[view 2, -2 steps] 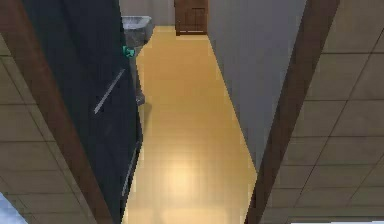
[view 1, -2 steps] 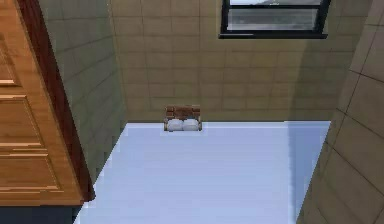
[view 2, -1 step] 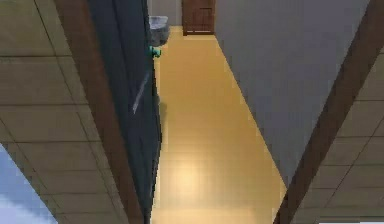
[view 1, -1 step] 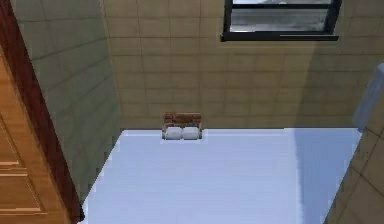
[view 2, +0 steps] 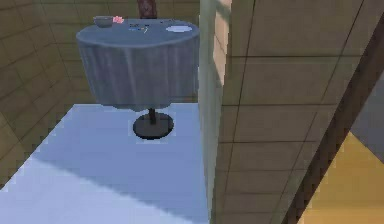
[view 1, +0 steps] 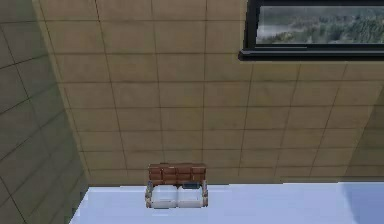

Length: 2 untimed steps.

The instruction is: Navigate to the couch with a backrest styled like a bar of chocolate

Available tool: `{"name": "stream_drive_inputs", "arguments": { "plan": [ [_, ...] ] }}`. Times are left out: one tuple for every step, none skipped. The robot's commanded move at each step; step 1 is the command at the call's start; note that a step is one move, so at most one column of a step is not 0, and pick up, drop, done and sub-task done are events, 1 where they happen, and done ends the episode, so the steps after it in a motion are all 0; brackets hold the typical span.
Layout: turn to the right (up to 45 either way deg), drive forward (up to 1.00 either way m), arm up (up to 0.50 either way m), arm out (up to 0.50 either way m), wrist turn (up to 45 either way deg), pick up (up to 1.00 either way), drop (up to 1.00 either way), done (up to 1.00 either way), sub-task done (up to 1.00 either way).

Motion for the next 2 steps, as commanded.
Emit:
{"name": "stream_drive_inputs", "arguments": {
  "plan": [
    [0.0,0.35,0.00,0.00,0.0,0.00,0.00,0.00,0.00],
    [0.0,0.00,0.00,0.00,0.0,0.00,0.00,1.00,0.00]
  ]
}}
